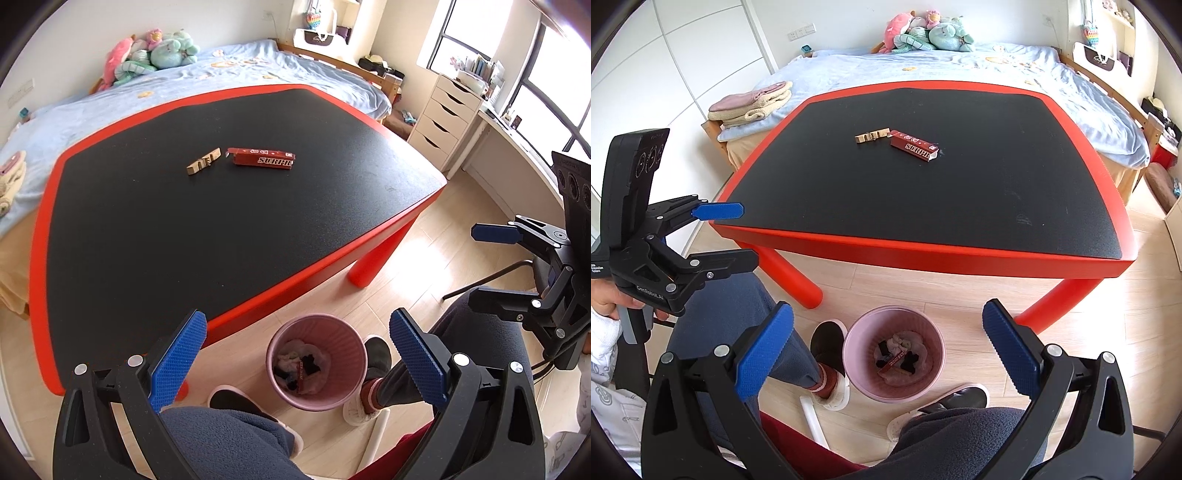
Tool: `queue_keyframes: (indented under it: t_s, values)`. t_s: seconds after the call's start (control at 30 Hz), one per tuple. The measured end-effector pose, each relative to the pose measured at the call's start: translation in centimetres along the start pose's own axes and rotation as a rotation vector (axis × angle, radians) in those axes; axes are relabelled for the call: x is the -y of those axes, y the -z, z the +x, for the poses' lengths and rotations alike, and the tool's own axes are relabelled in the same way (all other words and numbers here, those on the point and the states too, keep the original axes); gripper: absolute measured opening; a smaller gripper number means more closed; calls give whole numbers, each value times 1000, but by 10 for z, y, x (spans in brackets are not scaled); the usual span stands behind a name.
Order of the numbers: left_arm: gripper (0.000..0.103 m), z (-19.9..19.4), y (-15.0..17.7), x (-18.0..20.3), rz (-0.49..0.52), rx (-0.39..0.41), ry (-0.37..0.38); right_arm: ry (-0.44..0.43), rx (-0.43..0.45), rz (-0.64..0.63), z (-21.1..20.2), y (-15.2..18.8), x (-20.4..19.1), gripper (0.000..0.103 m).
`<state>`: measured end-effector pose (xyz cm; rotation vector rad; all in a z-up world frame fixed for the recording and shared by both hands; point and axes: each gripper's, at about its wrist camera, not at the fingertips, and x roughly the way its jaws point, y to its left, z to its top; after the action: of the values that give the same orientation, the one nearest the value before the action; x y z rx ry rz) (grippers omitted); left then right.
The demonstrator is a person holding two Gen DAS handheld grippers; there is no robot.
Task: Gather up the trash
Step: 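Move both grippers back over the table toward the clothespin and second red box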
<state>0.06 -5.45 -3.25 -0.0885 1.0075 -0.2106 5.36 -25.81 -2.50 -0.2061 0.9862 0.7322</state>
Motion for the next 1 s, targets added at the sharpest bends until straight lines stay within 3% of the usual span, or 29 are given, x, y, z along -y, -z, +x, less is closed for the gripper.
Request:
queue_keyframes:
  t_s: [0.5, 1.0]
  values:
    - [95, 17, -40, -46, -26, 16, -57, 1, -2, -57, 41, -68, 10, 100]
    - [95, 62, -84, -86, -7, -31, -51, -6, -72, -110, 106, -123, 28, 100]
